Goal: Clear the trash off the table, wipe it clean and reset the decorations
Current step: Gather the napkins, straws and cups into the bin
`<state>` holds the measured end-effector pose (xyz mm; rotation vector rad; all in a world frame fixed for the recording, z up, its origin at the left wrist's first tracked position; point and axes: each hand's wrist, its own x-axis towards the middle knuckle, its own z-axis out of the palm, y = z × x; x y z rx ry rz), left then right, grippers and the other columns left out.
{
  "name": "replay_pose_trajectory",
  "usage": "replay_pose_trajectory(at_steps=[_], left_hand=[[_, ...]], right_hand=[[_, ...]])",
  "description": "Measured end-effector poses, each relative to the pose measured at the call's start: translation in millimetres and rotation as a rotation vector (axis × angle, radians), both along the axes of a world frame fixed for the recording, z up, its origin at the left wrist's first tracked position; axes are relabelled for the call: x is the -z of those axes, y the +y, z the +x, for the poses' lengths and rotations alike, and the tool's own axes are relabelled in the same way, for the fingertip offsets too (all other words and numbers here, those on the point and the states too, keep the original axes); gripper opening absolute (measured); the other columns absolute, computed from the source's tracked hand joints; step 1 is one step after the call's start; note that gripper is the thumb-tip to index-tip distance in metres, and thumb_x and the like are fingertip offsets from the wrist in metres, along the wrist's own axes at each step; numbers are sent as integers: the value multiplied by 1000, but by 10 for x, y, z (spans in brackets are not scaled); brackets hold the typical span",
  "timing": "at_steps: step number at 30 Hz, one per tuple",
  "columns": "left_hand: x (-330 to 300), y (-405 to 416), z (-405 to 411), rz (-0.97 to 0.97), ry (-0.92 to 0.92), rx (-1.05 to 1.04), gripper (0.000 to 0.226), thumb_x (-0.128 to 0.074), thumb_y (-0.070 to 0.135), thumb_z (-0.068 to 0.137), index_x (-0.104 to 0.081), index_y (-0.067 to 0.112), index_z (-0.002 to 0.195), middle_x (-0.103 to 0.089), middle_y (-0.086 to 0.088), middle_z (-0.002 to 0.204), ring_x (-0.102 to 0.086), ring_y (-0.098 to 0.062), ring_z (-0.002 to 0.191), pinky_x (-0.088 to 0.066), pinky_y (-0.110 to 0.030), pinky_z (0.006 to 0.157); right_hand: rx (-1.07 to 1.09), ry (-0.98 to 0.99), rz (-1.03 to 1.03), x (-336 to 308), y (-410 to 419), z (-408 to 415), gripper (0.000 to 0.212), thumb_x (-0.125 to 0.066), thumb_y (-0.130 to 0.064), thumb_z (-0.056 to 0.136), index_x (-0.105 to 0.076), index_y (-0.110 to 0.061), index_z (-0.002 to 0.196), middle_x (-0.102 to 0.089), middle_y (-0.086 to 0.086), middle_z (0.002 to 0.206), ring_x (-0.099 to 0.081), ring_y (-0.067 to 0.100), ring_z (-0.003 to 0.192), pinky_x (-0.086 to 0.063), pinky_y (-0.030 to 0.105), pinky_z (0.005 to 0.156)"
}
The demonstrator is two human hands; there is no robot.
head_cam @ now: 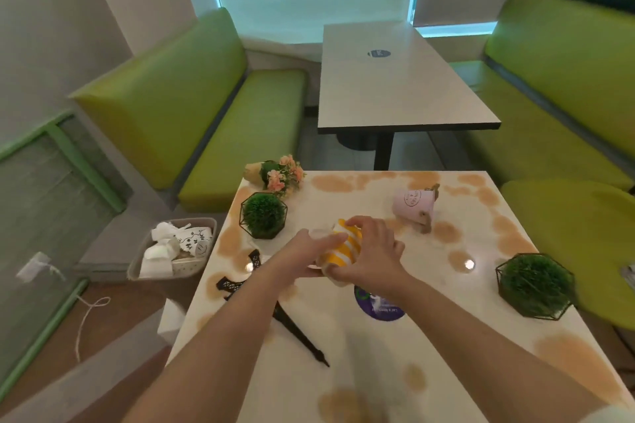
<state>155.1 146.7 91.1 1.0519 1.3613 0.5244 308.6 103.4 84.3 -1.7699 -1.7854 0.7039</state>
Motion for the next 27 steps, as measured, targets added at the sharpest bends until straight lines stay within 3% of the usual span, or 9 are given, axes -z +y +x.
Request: replay_pose_trajectory(at_steps=[7, 9, 11, 13, 16, 20, 24, 27], left_hand=[[-15, -413, -1254, 26, -40, -225, 59, -81, 25, 77, -53, 16, 128, -69, -9, 111, -69, -26, 97, -60, -42, 80], [-46, -483, -1544, 83, -30, -288, 56, -79, 24, 80, -53, 16, 128, -68, -9, 112, -68, -25, 96, -59, -37, 76], [-43, -532, -1893, 105, -30, -371, 60, -79, 26, 80, -48, 14, 130, -64, -10, 121, -65, -27, 104, -58, -42, 83], [-49, -568, -2151, 98, -51, -445, 73, -78, 25, 81, -35, 15, 140, -56, -11, 133, -59, -31, 114, -56, -49, 87], [21, -605, -2507, 82, -107, -500, 75, -76, 23, 84, -31, 20, 144, -51, -10, 138, -56, -33, 118, -56, -51, 86], [280, -561, -2895, 21, -107, -527, 88, -82, 36, 70, -32, 28, 142, -50, -8, 138, -55, -34, 119, -57, -53, 84], [460, -496, -3139, -5, -103, -554, 68, -73, 31, 85, -35, 18, 141, -54, -7, 134, -59, -29, 115, -59, -44, 82], [614, -316, -3304, -38, -88, -610, 43, -65, 27, 92, -42, 16, 127, -58, -7, 123, -61, -25, 108, -59, -41, 82]], right_hand=[[-77, 13, 19, -11, -389, -1254, 85, -76, -67, 59, -34, -37, 127, -29, -13, 122, -27, 9, 115, -21, 34, 103], [14, 47, 46, 1, -433, -1524, 80, -69, -73, 64, -38, -34, 127, -32, -12, 122, -27, 9, 113, -23, 34, 99], [160, 109, 47, 24, -448, -1864, 67, -66, -65, 76, -43, -27, 126, -40, -6, 127, -34, 16, 119, -28, 37, 99], [232, 246, -57, 46, -408, -2125, 55, -65, -53, 85, -48, -21, 127, -50, 1, 129, -46, 21, 118, -36, 37, 92], [96, 609, -320, 97, -343, -2482, 48, -58, -44, 94, -50, -19, 135, -60, 4, 129, -59, 19, 106, -48, 27, 77], [110, 739, -466, 254, -238, -2848, 47, -57, -35, 97, -48, -16, 139, -58, 6, 128, -60, 23, 106, -49, 28, 73], [153, 762, -492, 453, -52, -3080, 48, -60, -32, 96, -49, -10, 138, -61, 8, 122, -62, 23, 99, -49, 26, 66], [176, 741, -468, 564, 193, -3188, 50, -60, -32, 96, -48, -10, 139, -61, 7, 121, -61, 23, 101, -48, 26, 65]])
